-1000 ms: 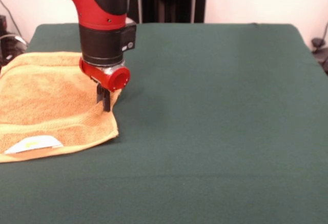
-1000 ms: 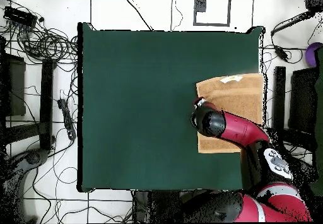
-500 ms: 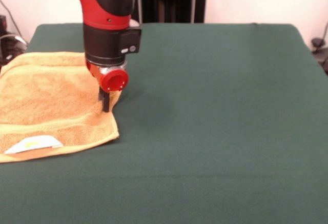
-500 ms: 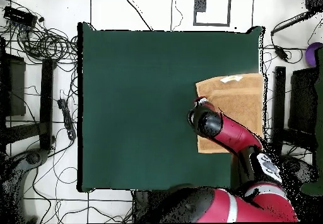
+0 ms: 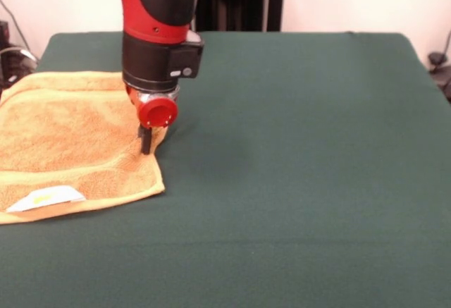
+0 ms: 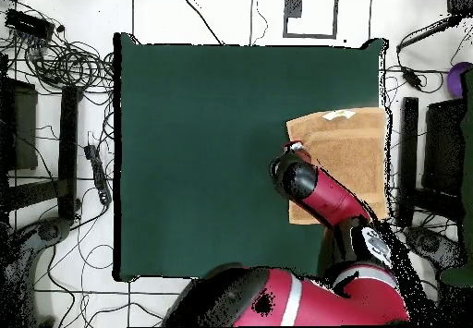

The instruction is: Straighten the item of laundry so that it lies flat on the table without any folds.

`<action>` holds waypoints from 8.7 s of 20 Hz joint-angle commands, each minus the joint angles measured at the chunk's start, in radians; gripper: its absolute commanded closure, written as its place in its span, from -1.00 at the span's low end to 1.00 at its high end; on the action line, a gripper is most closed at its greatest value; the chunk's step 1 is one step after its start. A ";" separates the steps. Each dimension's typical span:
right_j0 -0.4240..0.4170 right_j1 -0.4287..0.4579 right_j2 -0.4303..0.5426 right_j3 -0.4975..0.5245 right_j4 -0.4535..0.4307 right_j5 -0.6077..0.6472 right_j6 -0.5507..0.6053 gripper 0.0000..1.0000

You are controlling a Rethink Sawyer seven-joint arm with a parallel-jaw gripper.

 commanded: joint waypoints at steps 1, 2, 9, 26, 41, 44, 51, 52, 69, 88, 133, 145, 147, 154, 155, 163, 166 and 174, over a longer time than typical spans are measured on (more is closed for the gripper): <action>0.127 0.128 0.194 0.138 0.175 -0.047 0.387 1.00; 0.115 0.128 0.211 0.145 0.178 -0.064 0.377 1.00; 0.021 0.143 0.272 0.121 0.011 -0.069 0.121 1.00; 0.039 0.121 0.243 0.135 -0.005 -0.047 0.135 1.00; 0.130 0.081 0.228 0.183 0.121 -0.066 0.285 1.00; 0.150 0.063 0.209 0.191 0.154 -0.031 0.273 1.00; 0.176 -0.014 0.174 0.233 0.174 0.075 0.220 1.00; 0.178 -0.032 0.175 0.246 0.179 0.091 0.223 1.00; 0.109 0.094 0.337 0.234 0.194 -0.224 0.335 1.00; 0.255 0.052 0.341 0.273 0.583 -0.182 0.463 -1.00; 0.241 -0.239 0.250 0.504 0.787 -0.022 0.422 -1.00; 0.095 -0.416 0.101 0.517 0.426 0.225 0.113 -1.00; -0.067 -0.308 0.136 0.400 0.168 0.157 -0.130 -1.00; -0.399 -0.130 0.301 0.004 -0.414 0.264 -0.480 -1.00; -0.430 -0.117 0.320 -0.025 -0.461 0.280 -0.487 -1.00; -0.561 -0.038 0.392 -0.153 -0.676 0.328 -0.483 -1.00; -0.540 -0.046 0.377 -0.160 -0.711 0.316 -0.443 -1.00; -0.524 -0.095 0.395 -0.200 -0.706 0.422 -0.410 -1.00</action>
